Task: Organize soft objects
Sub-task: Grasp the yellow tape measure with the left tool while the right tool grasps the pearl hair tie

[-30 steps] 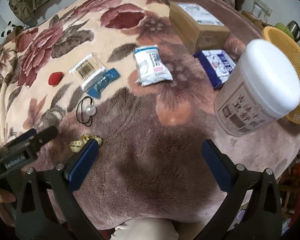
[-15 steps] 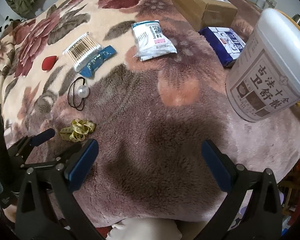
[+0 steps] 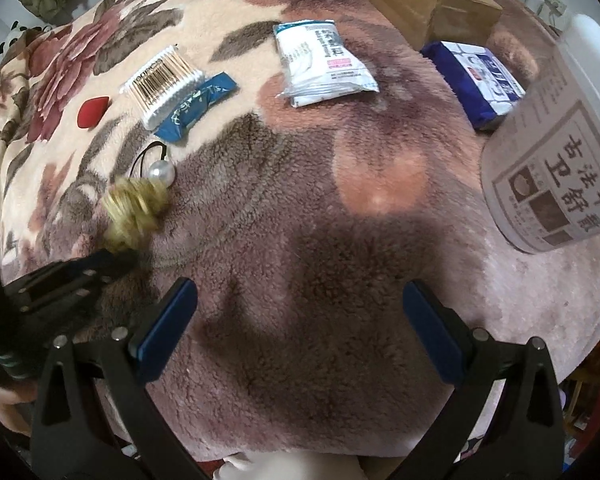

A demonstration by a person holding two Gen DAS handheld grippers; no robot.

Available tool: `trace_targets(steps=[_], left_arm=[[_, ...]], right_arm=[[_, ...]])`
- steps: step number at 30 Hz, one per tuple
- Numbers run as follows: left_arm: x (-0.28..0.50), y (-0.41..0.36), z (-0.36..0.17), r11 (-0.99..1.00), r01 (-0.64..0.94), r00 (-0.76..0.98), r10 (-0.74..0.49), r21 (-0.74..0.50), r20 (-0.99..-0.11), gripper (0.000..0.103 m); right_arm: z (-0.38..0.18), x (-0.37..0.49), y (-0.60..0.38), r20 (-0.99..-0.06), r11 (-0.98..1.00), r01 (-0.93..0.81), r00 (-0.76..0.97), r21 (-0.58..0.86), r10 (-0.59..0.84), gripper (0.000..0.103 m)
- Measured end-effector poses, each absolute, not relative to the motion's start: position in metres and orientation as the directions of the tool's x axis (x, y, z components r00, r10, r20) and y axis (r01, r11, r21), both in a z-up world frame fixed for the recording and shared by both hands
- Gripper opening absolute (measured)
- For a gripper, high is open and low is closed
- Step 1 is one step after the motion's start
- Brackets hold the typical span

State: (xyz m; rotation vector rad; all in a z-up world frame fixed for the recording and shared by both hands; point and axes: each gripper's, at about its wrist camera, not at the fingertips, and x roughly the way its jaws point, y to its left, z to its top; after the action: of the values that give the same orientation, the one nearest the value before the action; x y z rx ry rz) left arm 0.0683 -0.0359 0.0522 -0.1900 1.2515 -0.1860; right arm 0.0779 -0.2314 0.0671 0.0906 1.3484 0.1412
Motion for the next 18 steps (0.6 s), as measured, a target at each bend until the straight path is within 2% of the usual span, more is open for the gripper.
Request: trace_targets(steps=[8,9,10,12,14,16,18], left_arm=[[0.060,0.023,0.060,0.981,-0.074,0.336,-0.145,-0.180,-0.930,0.017],[0.060,0.025,0.058,0.981,-0.083,0.330,-0.141,-0.178,-0.933,0.027],[0.061,0.031,0.055,0.977,-0.096,0.319,-0.154,-0.193,-0.935,0.043],[0.058,0.043,0.055,0.967,-0.113,0.319,-0.182,-0.227,-0.930,0.057],[0.057,0.047,0.057,0.963,-0.115,0.332,-0.193,-0.243,-0.923,0.058],[0.057,0.048,0.061,0.972,-0.099,0.340,-0.166,-0.211,-0.926,0.059],[0.055,0.049,0.064,0.977,-0.082,0.348,-0.157,-0.197,-0.924,0.060]], right_arm=[[0.056,0.101,-0.189,-0.962,0.979,-0.121,0.201,0.165,0.187,0.103],[0.056,0.104,-0.183,-0.960,0.977,-0.133,0.205,0.165,0.190,0.103],[0.056,0.108,-0.174,-0.958,0.975,-0.147,0.211,0.168,0.196,0.103],[0.056,0.113,-0.162,-0.951,0.970,-0.166,0.226,0.177,0.212,0.102],[0.056,0.119,-0.152,-0.947,0.970,-0.185,0.247,0.160,0.204,0.099],[0.053,0.125,-0.143,-0.943,0.965,-0.202,0.251,0.169,0.218,0.081],[0.046,0.133,-0.136,-0.943,0.959,-0.210,0.233,0.192,0.239,0.078]])
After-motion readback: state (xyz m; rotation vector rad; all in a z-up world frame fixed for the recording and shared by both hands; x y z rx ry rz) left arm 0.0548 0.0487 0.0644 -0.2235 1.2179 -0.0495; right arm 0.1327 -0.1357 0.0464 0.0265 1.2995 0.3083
